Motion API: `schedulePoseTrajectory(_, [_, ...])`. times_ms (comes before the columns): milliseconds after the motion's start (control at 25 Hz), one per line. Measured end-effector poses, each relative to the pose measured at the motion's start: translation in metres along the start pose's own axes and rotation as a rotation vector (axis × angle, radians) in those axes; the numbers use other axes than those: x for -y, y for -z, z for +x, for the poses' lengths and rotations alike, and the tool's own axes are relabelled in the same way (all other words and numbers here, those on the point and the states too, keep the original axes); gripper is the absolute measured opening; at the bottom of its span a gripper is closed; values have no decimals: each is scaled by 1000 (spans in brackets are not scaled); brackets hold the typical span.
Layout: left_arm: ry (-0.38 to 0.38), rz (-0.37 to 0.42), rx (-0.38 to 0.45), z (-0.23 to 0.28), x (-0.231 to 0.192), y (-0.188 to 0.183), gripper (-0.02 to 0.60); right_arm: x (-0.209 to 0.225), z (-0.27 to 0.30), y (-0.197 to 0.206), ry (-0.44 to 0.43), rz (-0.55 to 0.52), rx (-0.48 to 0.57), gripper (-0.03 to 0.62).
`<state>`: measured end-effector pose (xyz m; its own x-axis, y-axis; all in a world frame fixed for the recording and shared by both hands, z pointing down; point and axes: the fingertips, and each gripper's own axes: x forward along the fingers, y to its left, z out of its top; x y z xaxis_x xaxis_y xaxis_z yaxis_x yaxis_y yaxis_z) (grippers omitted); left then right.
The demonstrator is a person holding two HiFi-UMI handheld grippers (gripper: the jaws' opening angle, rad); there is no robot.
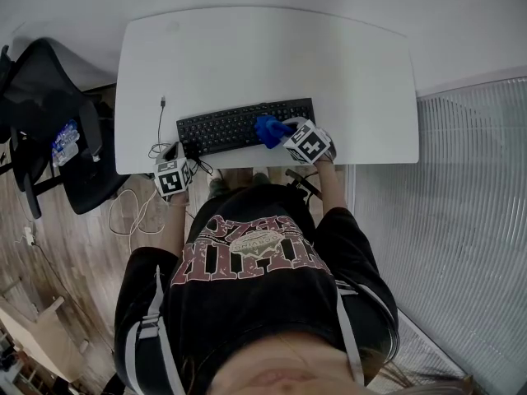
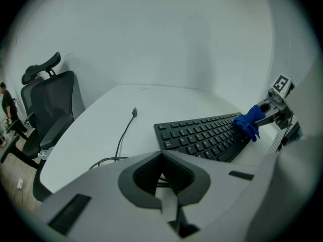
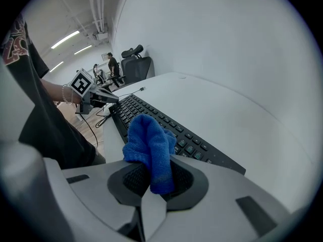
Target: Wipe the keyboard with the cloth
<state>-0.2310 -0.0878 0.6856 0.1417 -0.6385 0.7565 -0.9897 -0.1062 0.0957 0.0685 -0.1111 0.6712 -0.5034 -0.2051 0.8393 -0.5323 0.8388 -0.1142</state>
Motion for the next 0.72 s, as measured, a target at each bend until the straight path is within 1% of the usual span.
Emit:
schedulePoseTrajectory(440, [-10,-3,0,-1,2,-1,34,22,-19,22,48,39,-6,64])
schedulePoseTrajectory(720, [-15,-6,0,-2,1,-1,34,46,-37,46,87,123,0,64])
